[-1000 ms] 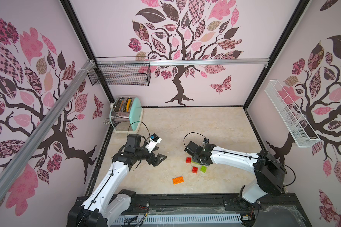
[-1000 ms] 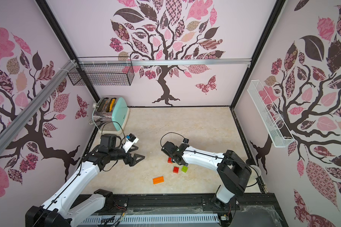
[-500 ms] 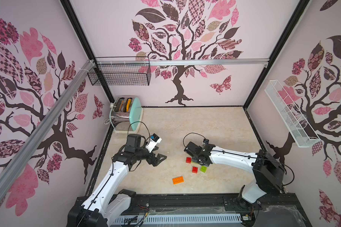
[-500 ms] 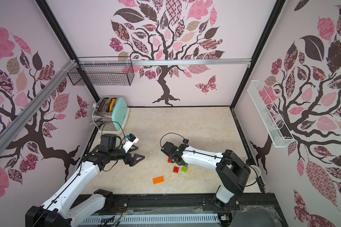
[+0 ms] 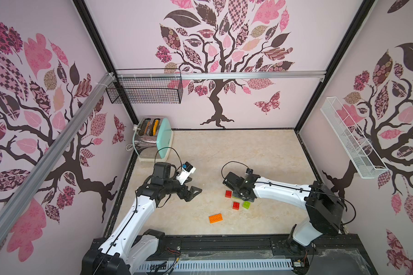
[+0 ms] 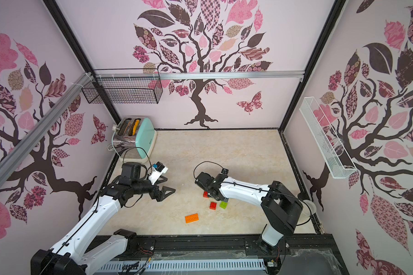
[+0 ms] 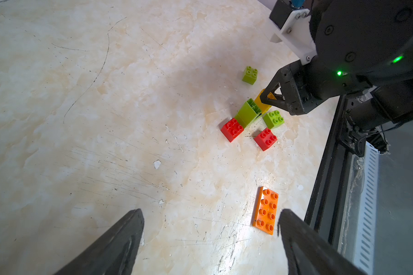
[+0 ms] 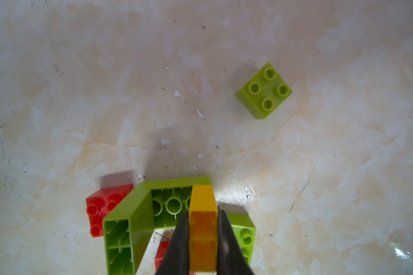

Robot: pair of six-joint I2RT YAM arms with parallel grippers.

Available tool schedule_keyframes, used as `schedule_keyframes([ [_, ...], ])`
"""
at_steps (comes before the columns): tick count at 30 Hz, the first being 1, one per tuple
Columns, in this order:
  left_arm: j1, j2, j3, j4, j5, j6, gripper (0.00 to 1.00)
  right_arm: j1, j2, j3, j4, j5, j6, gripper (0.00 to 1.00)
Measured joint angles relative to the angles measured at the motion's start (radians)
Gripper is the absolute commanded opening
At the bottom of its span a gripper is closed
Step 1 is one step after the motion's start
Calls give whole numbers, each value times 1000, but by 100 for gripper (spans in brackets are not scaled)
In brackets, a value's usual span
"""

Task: Assemble a giraffe with lego
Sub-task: Assemble the lego brick with the lego brick.

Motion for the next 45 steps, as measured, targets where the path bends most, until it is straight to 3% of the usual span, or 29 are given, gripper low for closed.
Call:
schedule_keyframes([
  [12,0,0,0,0,0,0,95,3,31,25,5,15,-81,0],
  [21,13,-2,0,0,0,0,95,-2,27,32,11,-14,-258,0],
  [26,13,-2,0,0,0,0,95,-23,-10,31,13,-78,-380,0],
  [35,19,-2,0,0,2,0,95,-157,-236,-72,129,-256,-653,0],
  [45,26,-2,0,0,6,0,95,-167,-247,-136,185,-363,-885,0],
])
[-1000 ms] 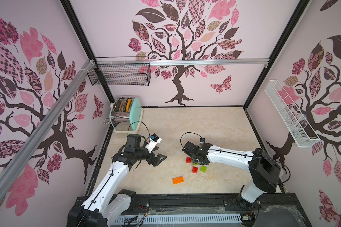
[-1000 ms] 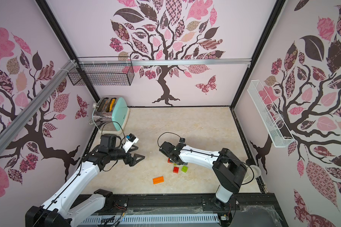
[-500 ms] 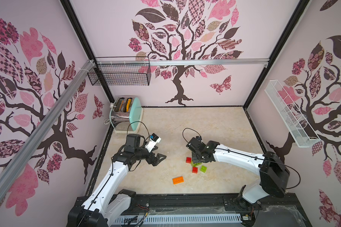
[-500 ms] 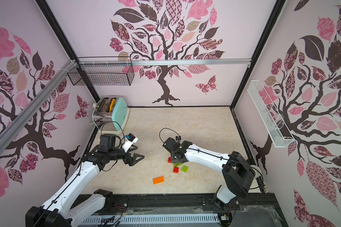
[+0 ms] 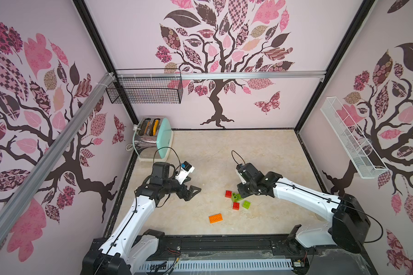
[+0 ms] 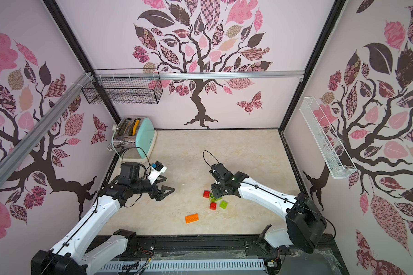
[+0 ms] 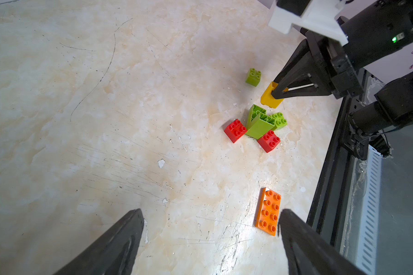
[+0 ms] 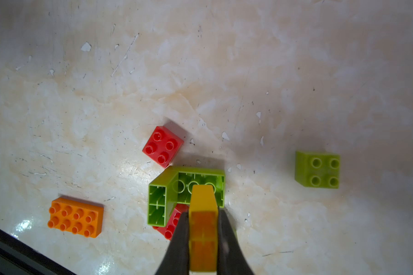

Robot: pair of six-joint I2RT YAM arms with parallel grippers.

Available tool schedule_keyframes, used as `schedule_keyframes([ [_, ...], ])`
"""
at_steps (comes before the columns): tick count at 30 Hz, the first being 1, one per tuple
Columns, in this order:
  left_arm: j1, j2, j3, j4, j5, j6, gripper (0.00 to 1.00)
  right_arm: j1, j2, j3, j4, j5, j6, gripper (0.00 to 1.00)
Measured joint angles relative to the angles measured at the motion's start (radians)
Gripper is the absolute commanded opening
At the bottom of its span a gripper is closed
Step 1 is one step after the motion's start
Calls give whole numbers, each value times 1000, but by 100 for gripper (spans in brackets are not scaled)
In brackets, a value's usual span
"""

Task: Assemble a giraffe with lego
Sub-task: Assemble the lego brick with the lego brick.

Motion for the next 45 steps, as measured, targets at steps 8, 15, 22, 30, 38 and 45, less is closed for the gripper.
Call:
schedule_keyframes([
  [8,2,0,-1,0,1,1,96,-4,19,-64,34,-11,-50,0],
  [15,7,0,-17,0,3,5,96,-10,17,-74,58,18,-54,0],
  [22,8,0,-33,-1,63,18,98,-24,12,-84,92,35,-48,0],
  [30,8,0,-48,-10,95,34,98,-32,12,-88,95,35,-49,0],
  [38,8,0,-48,-9,98,34,98,-32,12,-89,96,16,-46,0],
  [45,8,0,-48,-9,98,34,98,-32,15,-89,97,16,-30,0],
])
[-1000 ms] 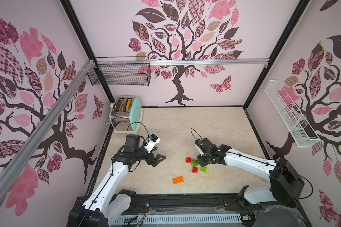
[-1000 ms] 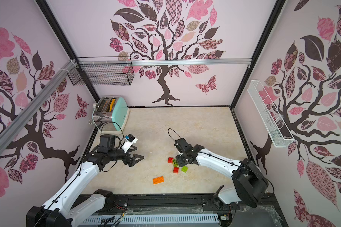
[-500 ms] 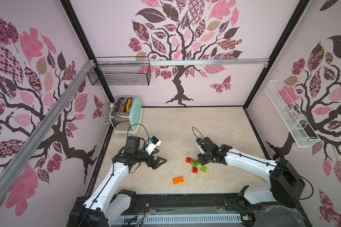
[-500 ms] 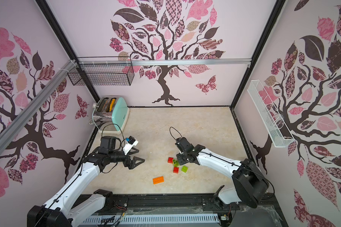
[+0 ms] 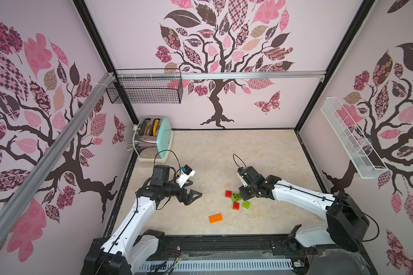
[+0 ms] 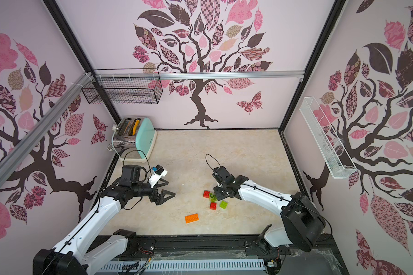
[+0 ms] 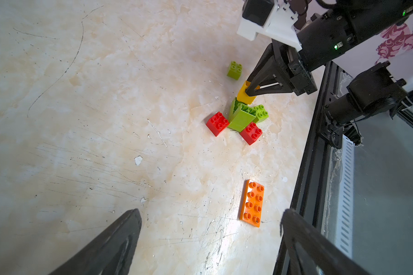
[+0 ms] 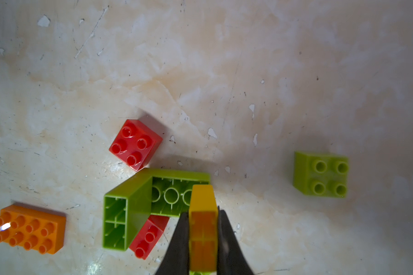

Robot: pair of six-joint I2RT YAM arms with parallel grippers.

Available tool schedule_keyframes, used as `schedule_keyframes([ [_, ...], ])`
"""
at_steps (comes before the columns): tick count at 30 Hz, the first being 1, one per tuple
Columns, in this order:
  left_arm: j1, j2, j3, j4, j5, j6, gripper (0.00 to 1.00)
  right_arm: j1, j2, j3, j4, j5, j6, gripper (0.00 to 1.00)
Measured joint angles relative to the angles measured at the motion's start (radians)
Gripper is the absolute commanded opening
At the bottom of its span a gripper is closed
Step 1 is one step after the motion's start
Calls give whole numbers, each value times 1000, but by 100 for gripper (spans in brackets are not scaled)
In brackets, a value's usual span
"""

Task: Assemble a giraffe with lego
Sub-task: Assemble the lego brick with the lego brick.

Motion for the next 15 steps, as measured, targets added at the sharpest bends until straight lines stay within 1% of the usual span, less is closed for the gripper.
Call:
schedule_keyframes([
  [15,0,0,0,0,0,0,98,0,11,0,7,-5,29,0],
])
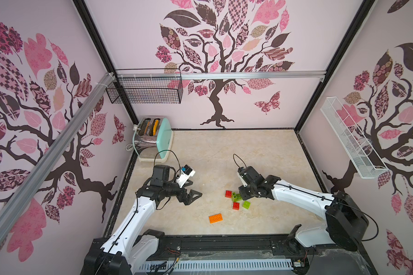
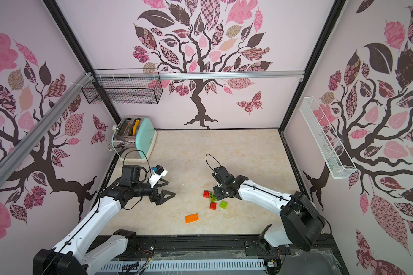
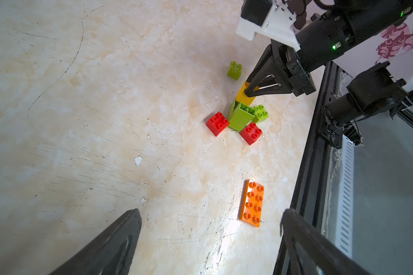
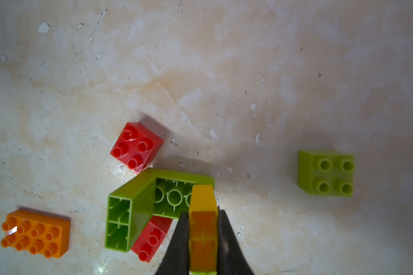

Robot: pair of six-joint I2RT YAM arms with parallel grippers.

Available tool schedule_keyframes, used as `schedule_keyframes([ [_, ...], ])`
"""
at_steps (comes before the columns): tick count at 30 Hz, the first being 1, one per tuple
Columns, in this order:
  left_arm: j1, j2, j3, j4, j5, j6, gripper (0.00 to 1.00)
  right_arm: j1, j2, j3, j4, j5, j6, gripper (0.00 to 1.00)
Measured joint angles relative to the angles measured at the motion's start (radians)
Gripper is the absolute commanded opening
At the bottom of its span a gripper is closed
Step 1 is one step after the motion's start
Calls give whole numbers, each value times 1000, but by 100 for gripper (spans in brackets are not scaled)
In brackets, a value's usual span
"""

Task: Assemble a giraffe with lego
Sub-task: Assemble the lego brick with the lego brick.

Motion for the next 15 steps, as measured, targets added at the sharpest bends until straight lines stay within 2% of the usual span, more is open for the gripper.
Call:
schedule_keyframes([
  [15,0,2,0,1,0,0,98,0,-11,-32,45,46,92,0],
])
